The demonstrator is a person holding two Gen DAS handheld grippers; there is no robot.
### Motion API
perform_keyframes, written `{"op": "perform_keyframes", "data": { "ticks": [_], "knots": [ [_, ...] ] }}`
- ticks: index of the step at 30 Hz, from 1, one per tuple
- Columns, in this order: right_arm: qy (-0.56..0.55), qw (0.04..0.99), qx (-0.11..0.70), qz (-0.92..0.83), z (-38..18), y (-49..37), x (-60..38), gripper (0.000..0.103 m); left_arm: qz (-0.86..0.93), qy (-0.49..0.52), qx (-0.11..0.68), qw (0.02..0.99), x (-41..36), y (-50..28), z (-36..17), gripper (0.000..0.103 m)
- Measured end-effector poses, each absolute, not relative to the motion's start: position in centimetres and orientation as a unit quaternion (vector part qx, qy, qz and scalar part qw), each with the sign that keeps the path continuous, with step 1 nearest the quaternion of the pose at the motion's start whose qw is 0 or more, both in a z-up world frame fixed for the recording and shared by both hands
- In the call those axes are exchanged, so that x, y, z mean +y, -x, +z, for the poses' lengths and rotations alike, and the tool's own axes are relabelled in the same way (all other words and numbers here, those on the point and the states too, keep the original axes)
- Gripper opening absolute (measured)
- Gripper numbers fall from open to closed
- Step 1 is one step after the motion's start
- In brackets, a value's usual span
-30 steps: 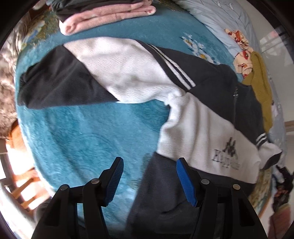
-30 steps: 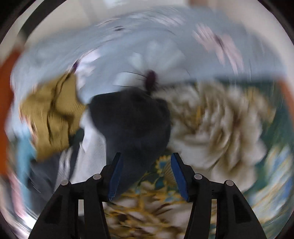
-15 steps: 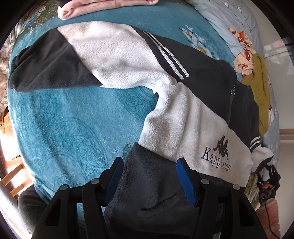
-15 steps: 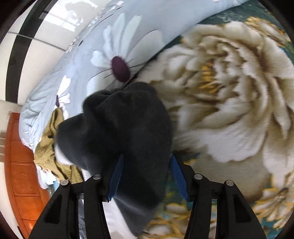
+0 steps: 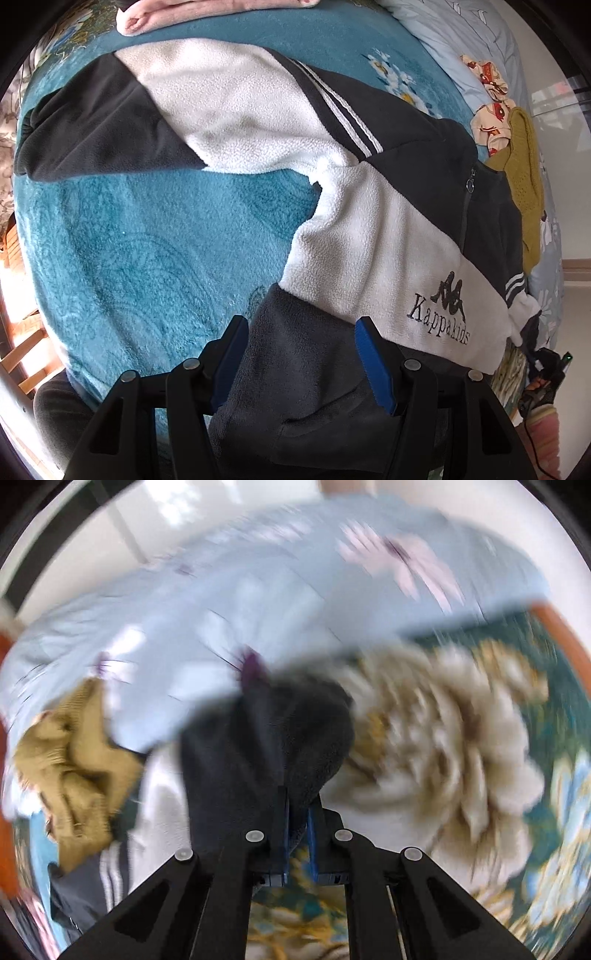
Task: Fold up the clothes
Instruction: 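Grasp the black sleeve cuff with the right gripper and lift it over the jacket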
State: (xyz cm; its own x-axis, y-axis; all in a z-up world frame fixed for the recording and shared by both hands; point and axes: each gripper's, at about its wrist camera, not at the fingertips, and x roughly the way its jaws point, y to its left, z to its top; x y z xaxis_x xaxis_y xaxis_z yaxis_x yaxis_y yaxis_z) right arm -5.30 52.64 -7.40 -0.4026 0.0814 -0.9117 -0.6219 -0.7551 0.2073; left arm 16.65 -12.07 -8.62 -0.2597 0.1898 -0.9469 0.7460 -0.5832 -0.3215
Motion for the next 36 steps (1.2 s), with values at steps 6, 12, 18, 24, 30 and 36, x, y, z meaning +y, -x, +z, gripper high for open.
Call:
{"op": "perform_keyframes", "data": {
  "ticks": [6, 12, 18, 24, 30, 36],
  "knots": [
    [0.466, 0.224, 0.211, 0.830, -4.2, 5.0, 49.0, 0.008, -0.683, -0.563, 0.413, 0.215, -12.8, -17.5, -8.1, 0.064],
    [0.345, 0.082, 0.030, 0.935, 7.2, 5.6, 36.9, 0.008, -0.686, -0.553, 0.422, 0.213, -12.8, -17.6, -7.8, 0.064],
    [0.308, -0.075, -0.039, 0.948, 9.1, 4.6, 24.1, 0.008, -0.690, -0.539, 0.431, 0.219, -13.4, -18.4, -7.3, 0.064],
    [0.335, -0.207, -0.113, 0.912, 4.3, 1.8, 11.5, 0.008, -0.688, -0.524, 0.445, 0.232, -14.4, -19.9, -7.1, 0.064],
    [0.394, -0.267, -0.244, 0.845, -4.9, -2.5, 1.4, 0.008, -0.686, -0.515, 0.458, 0.235, -14.9, -21.3, -7.1, 0.064],
    [0.438, -0.292, -0.271, 0.806, -7.8, -4.5, 0.8, 0.014, -0.674, -0.509, 0.477, 0.241, -15.6, -22.3, -8.1, 0.064]
  ]
}}
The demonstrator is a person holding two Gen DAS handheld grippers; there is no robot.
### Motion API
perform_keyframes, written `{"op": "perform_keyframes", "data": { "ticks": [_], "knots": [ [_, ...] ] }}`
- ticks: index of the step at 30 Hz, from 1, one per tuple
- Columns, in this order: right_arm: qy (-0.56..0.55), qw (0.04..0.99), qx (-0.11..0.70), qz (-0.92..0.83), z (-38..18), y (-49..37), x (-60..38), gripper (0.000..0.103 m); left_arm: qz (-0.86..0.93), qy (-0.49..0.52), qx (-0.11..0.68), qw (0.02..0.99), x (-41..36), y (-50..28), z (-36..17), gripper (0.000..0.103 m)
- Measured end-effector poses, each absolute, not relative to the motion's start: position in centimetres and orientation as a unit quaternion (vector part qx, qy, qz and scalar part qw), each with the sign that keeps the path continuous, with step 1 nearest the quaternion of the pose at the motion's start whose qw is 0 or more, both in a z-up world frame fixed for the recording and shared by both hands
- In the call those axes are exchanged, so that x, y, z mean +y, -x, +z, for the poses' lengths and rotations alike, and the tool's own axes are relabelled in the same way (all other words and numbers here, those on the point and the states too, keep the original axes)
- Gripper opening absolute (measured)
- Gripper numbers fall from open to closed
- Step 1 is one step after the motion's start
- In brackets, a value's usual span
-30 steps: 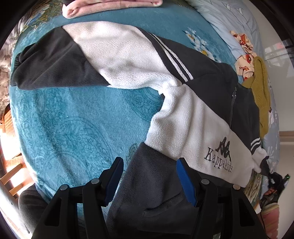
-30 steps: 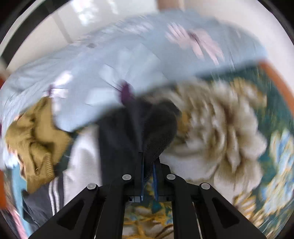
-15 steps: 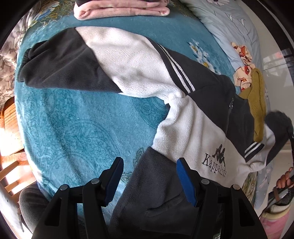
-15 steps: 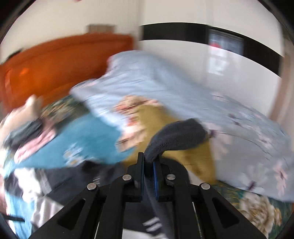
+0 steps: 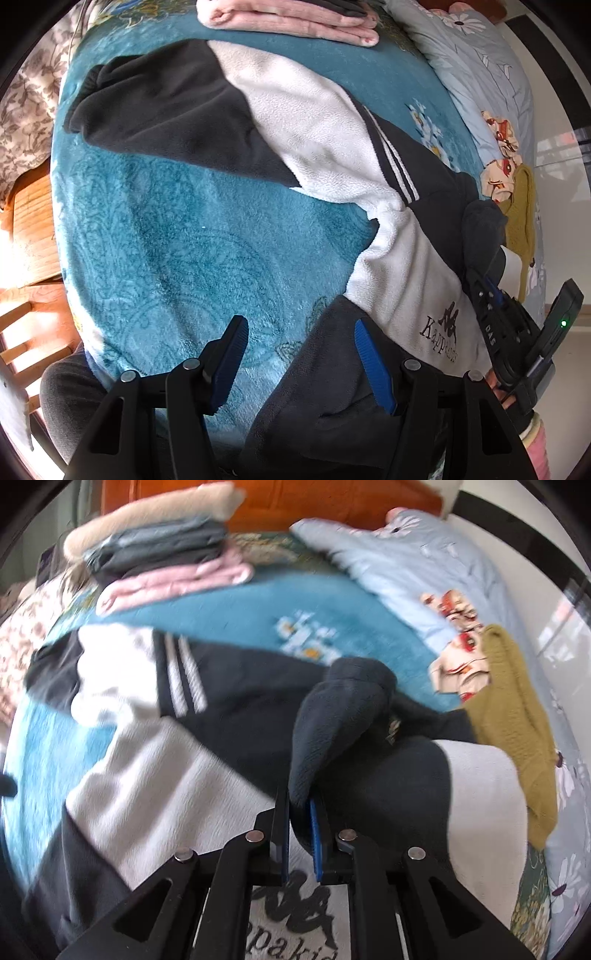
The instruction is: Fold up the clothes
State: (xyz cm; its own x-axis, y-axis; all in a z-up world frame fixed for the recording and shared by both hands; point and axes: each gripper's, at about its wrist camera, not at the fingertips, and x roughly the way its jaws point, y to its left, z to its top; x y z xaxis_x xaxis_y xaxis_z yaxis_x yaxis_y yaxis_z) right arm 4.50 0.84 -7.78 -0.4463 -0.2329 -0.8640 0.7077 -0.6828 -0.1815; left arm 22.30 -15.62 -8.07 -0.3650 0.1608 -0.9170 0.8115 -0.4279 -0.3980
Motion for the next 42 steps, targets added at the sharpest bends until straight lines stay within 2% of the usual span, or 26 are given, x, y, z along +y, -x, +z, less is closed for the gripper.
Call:
{"op": "perform_keyframes", "data": {
  "ticks": [2, 3, 6, 8, 12, 17, 18, 21, 23, 27, 30, 34, 39, 42],
  "knots": [
    [-0.448, 0.313, 0.259, -0.797, -7.8, -4.2, 0.9, 0.023, -0.674, -0.510, 0.479, 0.239, -15.6, -22.3, -8.3, 0.064],
    [-0.447, 0.313, 0.252, -0.799, -7.2, -4.3, 1.3, 0.034, -0.674, -0.509, 0.479, 0.239, -15.5, -22.3, -8.4, 0.064],
    [-0.447, 0.312, 0.222, -0.808, -6.4, -3.5, 1.1, 0.055, -0.674, -0.508, 0.482, 0.237, -15.6, -22.2, -8.5, 0.064],
    [-0.455, 0.313, 0.211, -0.807, -6.6, -2.6, 0.0, 0.058, -0.675, -0.506, 0.482, 0.235, -15.7, -22.2, -8.4, 0.064],
    [-0.462, 0.321, 0.235, -0.793, -8.0, -2.2, -3.1, 0.059, -0.671, -0.496, 0.494, 0.245, -16.8, -22.9, -8.3, 0.064],
    [-0.494, 0.285, 0.248, -0.783, -10.5, -0.7, -5.3, 0.057, -0.667, -0.465, 0.514, 0.274, -19.4, -25.2, -7.9, 0.064],
    [-0.501, 0.268, 0.247, -0.785, -10.7, -0.1, -5.3, 0.044, -0.665, -0.455, 0.520, 0.284, -20.3, -25.9, -7.8, 0.064],
    [-0.514, 0.250, 0.224, -0.790, -10.3, 1.1, -4.9, 0.019, -0.657, -0.426, 0.538, 0.313, -23.1, -27.8, -7.8, 0.064],
    [-0.515, 0.245, 0.215, -0.793, -9.7, 1.5, -4.9, 0.016, -0.650, -0.411, 0.544, 0.334, -24.8, -28.9, -8.0, 0.064],
    [-0.477, 0.288, 0.165, -0.814, -5.7, 0.8, -5.3, 0.015, -0.632, -0.375, 0.574, 0.362, -28.2, -31.1, -9.0, 0.064],
    [-0.481, 0.307, 0.175, -0.802, -5.8, 0.4, -6.5, 0.015, -0.609, -0.342, 0.612, 0.371, -30.0, -32.4, -10.4, 0.064],
    [-0.527, 0.300, 0.202, -0.769, -9.3, 0.4, -7.3, 0.017, -0.582, -0.310, 0.649, 0.381, -32.0, -33.6, -12.0, 0.064],
    [-0.537, 0.326, 0.223, -0.745, -10.0, -0.6, -7.6, 0.040, -0.576, -0.291, 0.657, 0.390, -33.5, -34.0, -13.0, 0.064],
    [-0.515, 0.340, 0.236, -0.751, -8.5, -1.2, -7.3, 0.047, -0.567, -0.276, 0.669, 0.394, -34.3, -34.4, -13.9, 0.064]
  ]
}}
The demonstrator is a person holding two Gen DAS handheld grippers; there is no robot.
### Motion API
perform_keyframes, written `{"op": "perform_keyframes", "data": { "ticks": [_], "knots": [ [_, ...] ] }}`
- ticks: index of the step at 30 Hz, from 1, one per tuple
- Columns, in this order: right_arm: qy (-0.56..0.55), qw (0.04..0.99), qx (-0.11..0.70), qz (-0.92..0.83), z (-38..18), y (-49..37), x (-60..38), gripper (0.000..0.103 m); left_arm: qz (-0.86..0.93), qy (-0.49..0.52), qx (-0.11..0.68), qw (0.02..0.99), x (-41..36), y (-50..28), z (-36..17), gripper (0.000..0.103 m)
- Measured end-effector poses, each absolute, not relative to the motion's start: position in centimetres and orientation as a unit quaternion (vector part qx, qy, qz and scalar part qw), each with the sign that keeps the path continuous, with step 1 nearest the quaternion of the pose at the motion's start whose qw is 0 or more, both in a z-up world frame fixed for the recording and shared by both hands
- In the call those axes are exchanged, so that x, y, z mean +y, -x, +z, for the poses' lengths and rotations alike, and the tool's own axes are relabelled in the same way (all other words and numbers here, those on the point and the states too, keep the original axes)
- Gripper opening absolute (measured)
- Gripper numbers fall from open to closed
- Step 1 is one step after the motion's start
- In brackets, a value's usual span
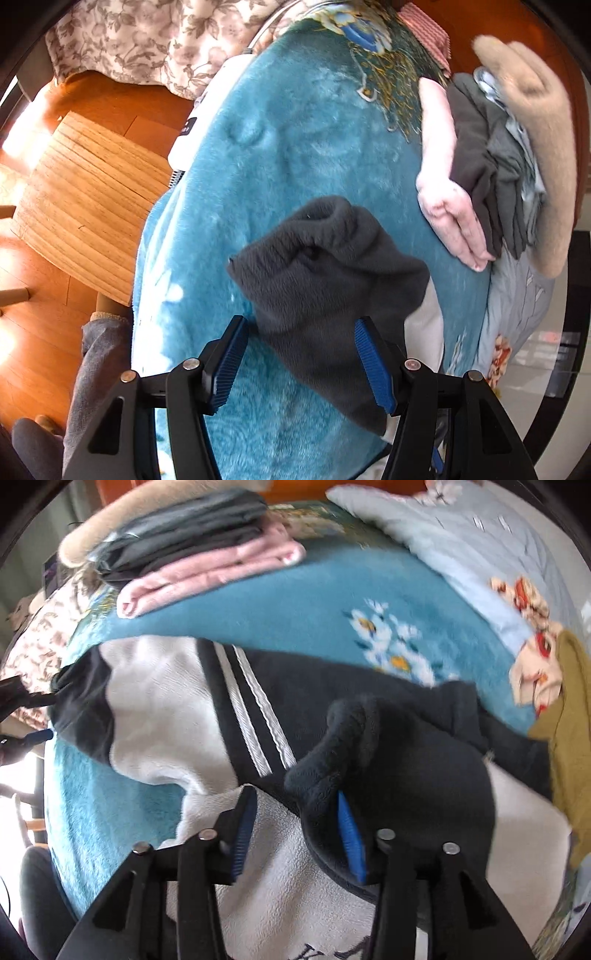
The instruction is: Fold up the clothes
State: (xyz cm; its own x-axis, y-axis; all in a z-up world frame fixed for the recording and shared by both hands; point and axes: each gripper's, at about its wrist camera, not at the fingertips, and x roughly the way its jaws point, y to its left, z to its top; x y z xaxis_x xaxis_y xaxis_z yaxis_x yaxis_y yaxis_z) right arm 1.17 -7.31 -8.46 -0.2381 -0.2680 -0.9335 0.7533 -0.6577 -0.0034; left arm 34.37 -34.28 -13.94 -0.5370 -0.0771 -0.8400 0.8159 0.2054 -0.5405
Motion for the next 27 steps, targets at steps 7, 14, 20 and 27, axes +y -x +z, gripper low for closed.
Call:
{"op": "perform_keyframes", "data": {
  "ticks": [7, 14, 20, 27],
  "knots": [
    [-0.501, 0.339, 0.252, -0.755, -6.8, -1.3, -6.7, 0.049, -0.554, -0.240, 0.680, 0.415, -35.5, -34.9, -14.5, 0.060],
    [-0.515, 0.317, 0.231, -0.762, -6.3, -0.7, -4.2, 0.049, -0.597, -0.274, 0.611, 0.442, -35.8, -33.2, -12.0, 0.012],
    [-0.527, 0.299, 0.185, -0.774, -5.9, 0.5, -1.6, 0.049, -0.687, -0.278, 0.529, 0.412, -34.6, -28.9, -5.0, 0.010],
    [-0.525, 0.276, 0.139, -0.793, -4.7, 1.8, 2.1, 0.049, -0.812, -0.269, 0.438, 0.276, -29.3, -17.6, 5.2, 0.010]
  ]
}}
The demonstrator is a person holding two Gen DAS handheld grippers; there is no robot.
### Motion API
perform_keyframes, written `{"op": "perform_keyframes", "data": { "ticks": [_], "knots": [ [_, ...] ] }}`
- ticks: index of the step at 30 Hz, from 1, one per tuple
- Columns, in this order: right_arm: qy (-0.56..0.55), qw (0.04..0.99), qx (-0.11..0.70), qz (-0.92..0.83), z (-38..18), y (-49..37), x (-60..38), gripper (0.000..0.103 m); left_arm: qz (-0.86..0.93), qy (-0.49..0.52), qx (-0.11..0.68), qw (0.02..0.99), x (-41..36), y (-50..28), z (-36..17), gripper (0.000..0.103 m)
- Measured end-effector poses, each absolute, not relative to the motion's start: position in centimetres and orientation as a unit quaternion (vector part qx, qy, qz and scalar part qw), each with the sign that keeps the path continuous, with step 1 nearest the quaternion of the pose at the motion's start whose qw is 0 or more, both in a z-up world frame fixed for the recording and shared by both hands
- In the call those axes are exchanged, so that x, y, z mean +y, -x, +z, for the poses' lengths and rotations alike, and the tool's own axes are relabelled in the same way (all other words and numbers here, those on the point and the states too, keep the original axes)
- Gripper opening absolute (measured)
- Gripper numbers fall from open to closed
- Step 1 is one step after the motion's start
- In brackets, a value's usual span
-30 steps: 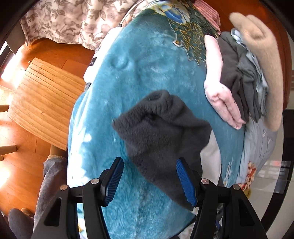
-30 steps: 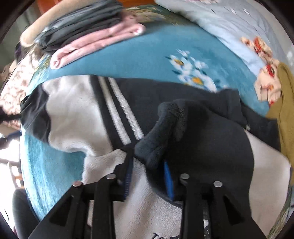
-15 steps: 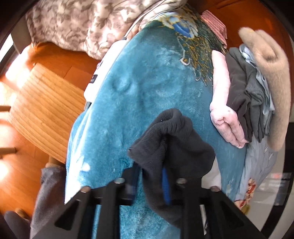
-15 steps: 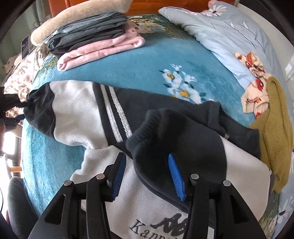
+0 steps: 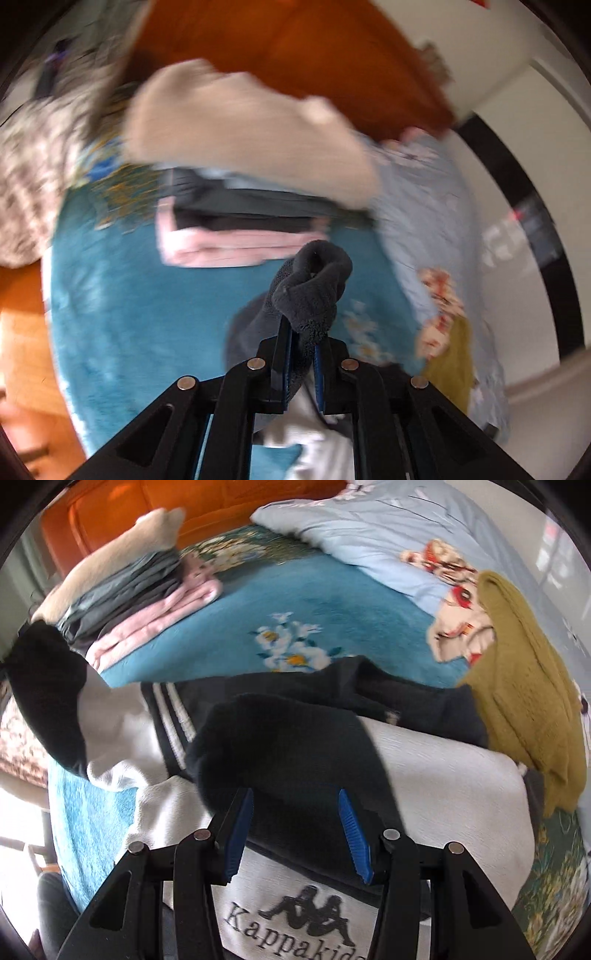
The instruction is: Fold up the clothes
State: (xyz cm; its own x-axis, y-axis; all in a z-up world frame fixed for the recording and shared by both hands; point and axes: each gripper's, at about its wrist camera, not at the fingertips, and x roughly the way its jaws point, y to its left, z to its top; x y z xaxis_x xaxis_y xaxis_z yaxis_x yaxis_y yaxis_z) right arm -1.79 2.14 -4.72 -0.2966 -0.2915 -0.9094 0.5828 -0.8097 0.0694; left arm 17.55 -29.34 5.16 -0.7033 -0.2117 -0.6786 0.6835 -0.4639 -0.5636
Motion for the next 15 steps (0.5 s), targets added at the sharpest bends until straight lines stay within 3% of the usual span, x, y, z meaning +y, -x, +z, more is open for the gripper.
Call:
{"op": "perform_keyframes", "data": {
  "ticks": [8, 15],
  "knots": [
    [-0.529, 0.227, 0.080, -0.814, -3.6, 3.3, 9.0, 0.049, -0.856, -0.338, 0.378, 0.095, -16.5, -3.7, 7.4, 0.010],
    [-0.542, 0.175, 0.043, -0.821, -4.3, 4.0, 16.2, 0.049, -0.837, -0.439, 0.327, 0.003, -5.1, 1.9, 3.6, 0.010]
  ]
}}
